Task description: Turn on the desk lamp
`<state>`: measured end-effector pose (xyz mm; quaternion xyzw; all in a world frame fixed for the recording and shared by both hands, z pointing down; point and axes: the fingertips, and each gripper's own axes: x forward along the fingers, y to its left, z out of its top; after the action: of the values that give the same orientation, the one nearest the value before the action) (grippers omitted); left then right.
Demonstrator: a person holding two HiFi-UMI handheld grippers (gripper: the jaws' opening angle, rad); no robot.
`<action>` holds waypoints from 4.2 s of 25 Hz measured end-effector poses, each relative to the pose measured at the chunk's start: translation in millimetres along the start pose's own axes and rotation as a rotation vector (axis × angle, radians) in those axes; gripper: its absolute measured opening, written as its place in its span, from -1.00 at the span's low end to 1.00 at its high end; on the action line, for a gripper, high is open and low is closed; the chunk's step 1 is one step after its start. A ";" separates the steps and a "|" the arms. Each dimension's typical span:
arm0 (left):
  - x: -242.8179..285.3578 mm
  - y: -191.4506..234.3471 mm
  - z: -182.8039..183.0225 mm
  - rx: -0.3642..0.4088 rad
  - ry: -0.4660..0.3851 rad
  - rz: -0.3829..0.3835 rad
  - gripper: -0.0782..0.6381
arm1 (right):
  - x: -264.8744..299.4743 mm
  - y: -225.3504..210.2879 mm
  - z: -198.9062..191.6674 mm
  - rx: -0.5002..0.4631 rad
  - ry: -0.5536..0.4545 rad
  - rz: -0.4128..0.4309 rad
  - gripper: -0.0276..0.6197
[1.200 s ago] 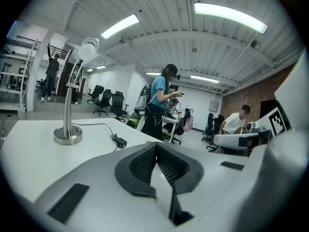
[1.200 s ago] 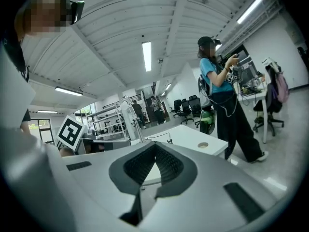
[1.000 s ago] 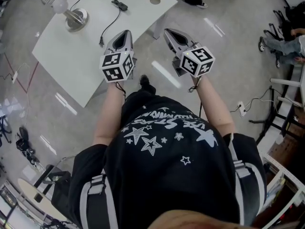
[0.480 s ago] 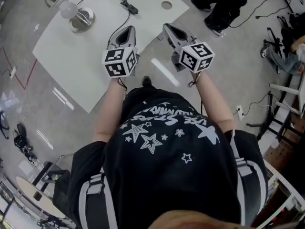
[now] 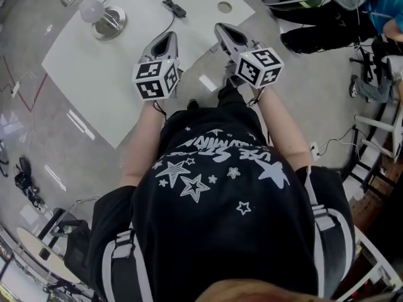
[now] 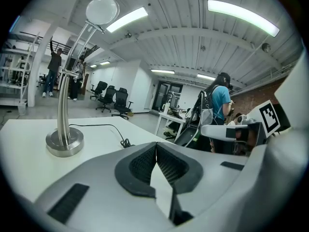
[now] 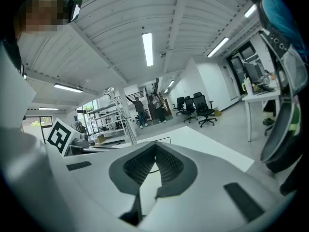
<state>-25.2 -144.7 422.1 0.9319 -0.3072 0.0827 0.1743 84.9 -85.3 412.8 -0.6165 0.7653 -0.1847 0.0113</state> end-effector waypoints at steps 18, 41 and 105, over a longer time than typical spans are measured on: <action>80.5 36.4 -2.0 -0.090 0.009 0.262 -0.75 | 113.6 -81.9 28.3 0.015 0.078 0.268 -0.90; 136.1 43.4 -30.2 -0.234 0.055 0.551 -0.75 | 200.2 -93.8 16.1 -0.020 0.289 0.678 -0.90; 166.5 81.7 -85.6 -0.347 0.262 0.748 -0.39 | 224.6 -36.0 -89.9 -0.430 0.696 1.181 -0.90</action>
<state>54.5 -264.4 567.2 0.6950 -0.6083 0.2050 0.3240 42.9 -280.3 554.5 0.0064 0.9497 -0.1789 -0.2568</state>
